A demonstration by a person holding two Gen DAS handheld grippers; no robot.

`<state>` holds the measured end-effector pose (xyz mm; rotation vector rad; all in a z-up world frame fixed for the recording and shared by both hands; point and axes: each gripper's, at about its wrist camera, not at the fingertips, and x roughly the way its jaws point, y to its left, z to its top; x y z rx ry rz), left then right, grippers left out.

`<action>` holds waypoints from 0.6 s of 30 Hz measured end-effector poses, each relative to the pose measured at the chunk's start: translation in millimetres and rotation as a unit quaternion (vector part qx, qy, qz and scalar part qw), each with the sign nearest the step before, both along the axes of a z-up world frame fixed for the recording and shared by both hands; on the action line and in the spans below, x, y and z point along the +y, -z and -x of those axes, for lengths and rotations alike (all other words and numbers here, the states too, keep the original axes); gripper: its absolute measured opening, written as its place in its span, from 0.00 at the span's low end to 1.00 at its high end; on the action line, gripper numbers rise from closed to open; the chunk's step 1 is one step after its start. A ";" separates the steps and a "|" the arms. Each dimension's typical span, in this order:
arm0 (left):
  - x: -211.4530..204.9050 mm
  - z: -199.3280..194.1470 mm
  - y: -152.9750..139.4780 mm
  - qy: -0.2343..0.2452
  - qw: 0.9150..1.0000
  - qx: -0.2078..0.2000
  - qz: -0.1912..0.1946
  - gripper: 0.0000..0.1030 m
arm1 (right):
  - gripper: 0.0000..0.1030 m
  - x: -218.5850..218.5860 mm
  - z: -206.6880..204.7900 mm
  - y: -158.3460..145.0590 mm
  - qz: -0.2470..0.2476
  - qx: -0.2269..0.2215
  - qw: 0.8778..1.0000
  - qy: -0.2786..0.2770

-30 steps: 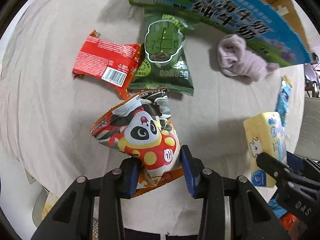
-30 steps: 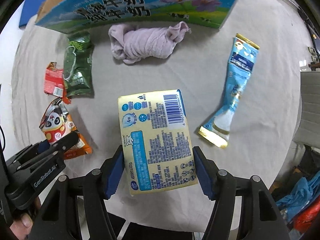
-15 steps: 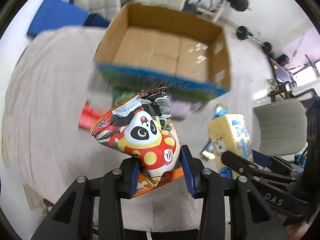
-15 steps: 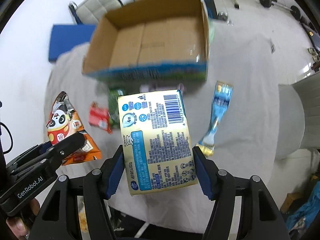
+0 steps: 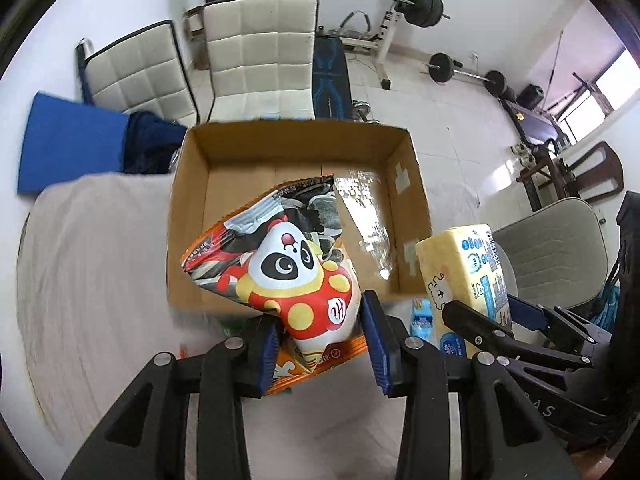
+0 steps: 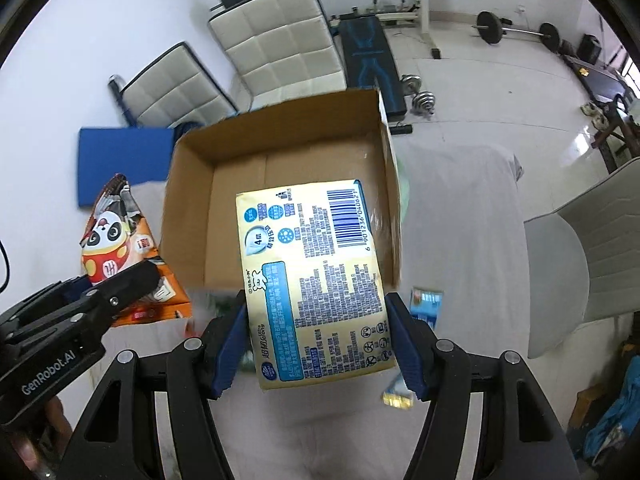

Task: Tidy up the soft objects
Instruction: 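Carry both items into the box and open both tools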

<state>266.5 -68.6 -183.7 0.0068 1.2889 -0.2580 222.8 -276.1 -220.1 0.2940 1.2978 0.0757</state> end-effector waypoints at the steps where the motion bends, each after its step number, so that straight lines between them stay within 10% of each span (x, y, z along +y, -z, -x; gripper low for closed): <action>1: 2.1 -11.1 1.2 0.004 1.000 0.003 0.000 0.34 | 0.65 2.1 -10.2 3.8 0.006 0.000 1.000 0.006; 18: -9.9 -166.6 113.6 0.065 0.990 0.118 0.032 0.34 | 0.65 34.4 -161.7 124.4 0.060 0.031 0.997 0.031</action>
